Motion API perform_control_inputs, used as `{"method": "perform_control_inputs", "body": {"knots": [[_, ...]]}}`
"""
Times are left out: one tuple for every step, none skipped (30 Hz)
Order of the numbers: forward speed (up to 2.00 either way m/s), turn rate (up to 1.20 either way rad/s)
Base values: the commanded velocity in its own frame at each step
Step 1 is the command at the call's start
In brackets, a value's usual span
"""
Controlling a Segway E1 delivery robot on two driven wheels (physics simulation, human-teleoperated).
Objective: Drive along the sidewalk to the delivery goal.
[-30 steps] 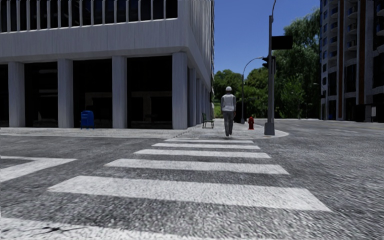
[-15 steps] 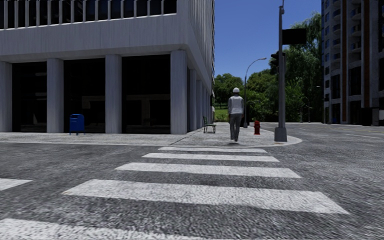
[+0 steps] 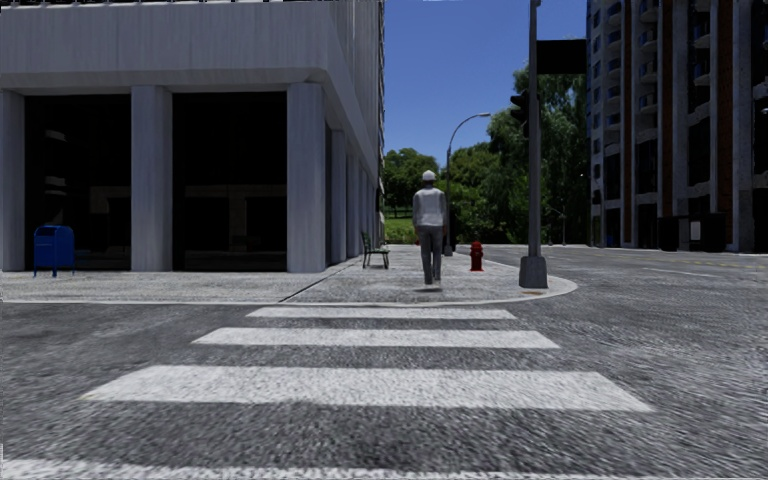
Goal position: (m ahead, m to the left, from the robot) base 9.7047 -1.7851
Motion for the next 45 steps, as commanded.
{"method": "perform_control_inputs", "body": {"knots": [[2.00, -0.40], [2.00, -0.36], [2.00, -0.17], [2.00, -0.05], [2.00, -0.01], [2.00, 0.00], [2.00, 0.00], [2.00, 0.00], [2.00, 0.00], [2.00, -0.11], [2.00, -0.53], [2.00, -0.53], [2.00, -0.70], [2.00, -0.85], [2.00, -0.93], [1.96, -0.94], [1.87, -0.89], [1.84, -0.09], [1.82, -0.01], [1.79, 0.00], [1.79, 0.00], [1.76, 0.00], [1.72, 0.00], [1.70, 0.00], [1.69, 0.00], [1.69, 0.00], [1.69, 0.00], [1.69, 0.00], [1.69, 0.00], [1.69, 0.00], [1.69, 0.00], [1.69, 0.00], [1.69, 0.00], [1.69, 0.00], [1.69, 0.00], [1.69, 0.00], [1.69, 0.00], [1.69, 0.00], [1.69, 0.00], [1.69, 0.00], [1.69, 0.00], [1.69, 0.00], [1.69, 0.00], [1.69, 0.00], [1.69, 0.00]]}}
